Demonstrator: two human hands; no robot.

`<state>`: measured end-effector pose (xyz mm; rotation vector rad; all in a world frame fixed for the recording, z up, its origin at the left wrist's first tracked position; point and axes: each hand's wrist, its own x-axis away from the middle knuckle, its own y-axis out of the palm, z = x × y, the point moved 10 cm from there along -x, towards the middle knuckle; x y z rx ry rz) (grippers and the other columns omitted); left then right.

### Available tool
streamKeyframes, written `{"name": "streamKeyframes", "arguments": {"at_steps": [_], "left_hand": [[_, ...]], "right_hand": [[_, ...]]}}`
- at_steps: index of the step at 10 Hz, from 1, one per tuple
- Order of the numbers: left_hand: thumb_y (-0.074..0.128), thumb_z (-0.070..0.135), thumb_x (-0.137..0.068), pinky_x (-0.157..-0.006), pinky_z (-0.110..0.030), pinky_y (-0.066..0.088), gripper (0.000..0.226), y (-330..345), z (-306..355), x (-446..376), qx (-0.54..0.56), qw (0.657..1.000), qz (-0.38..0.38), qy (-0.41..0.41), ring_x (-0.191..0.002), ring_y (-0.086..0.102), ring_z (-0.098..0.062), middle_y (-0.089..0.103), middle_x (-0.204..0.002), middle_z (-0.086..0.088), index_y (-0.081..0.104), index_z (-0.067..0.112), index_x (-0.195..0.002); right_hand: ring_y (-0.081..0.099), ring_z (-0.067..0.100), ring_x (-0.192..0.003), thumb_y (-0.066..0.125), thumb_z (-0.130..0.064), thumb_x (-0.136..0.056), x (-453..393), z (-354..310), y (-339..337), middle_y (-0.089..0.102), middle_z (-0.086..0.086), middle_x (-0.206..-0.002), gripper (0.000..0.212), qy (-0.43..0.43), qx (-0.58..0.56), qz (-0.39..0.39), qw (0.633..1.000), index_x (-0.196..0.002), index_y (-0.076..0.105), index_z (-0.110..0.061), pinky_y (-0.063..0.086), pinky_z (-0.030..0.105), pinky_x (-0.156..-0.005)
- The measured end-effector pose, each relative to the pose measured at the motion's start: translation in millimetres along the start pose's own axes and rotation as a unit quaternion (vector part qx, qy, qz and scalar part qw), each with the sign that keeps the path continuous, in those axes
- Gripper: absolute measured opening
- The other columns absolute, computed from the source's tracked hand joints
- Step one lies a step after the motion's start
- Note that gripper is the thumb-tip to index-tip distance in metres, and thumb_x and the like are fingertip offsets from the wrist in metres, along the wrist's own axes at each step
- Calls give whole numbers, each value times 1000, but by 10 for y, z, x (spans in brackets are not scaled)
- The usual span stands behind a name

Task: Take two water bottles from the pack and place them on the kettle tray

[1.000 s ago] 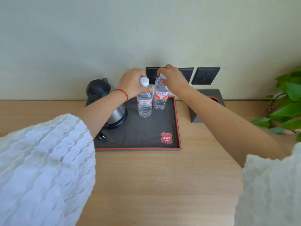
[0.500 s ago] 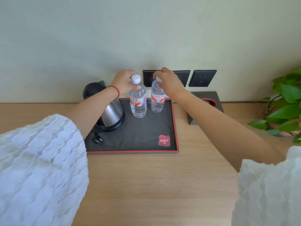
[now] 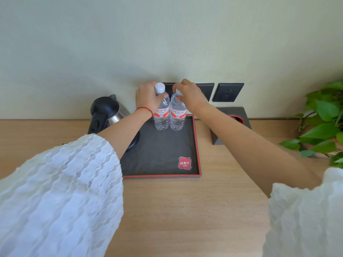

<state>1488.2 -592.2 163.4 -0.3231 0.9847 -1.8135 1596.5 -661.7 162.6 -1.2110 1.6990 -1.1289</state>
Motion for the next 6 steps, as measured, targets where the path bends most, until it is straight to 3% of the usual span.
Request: {"name": "streamKeyframes", "arguments": {"at_steps": [2, 4, 5, 6], "left_hand": [[74, 29, -76, -79, -30, 42, 40, 7, -46, -21, 3, 1000, -19, 9, -101, 61, -33, 70, -108, -14, 63, 10, -110], [72, 29, -78, -85, -39, 45, 42, 43, -37, 5, -1, 999, -37, 15, -102, 60, -35, 69, -110, -14, 59, 11, -114], [78, 23, -73, -91, -40, 46, 50, 27, -76, 51, 59, 997, -53, -7, -108, 59, -32, 67, -116, -14, 57, 8, -116], [78, 18, -72, -96, -38, 45, 54, 28, -228, 143, 106, 992, -53, -37, -114, 56, -29, 62, -122, -14, 55, 6, -119]], "right_hand": [[54, 38, -103, 58, -2, -88, -48, -43, 0, 53, 21, -117, 27, -32, -7, -36, 999, -115, 57, -7, 48, 41, -85], [53, 37, -106, 58, -4, -89, -16, -5, 3, 54, 21, -119, 32, -28, -17, -31, 999, -121, 56, -9, 46, 40, -88], [52, 36, -112, 56, -4, -90, 10, -49, -13, 51, 21, -125, 44, -19, -18, -35, 999, -133, 50, -12, 45, 41, -91], [52, 35, -111, 58, -5, -88, 107, 27, -73, 45, 18, -130, 61, 15, -58, 24, 998, -143, 34, -19, 49, 44, -92]]}}
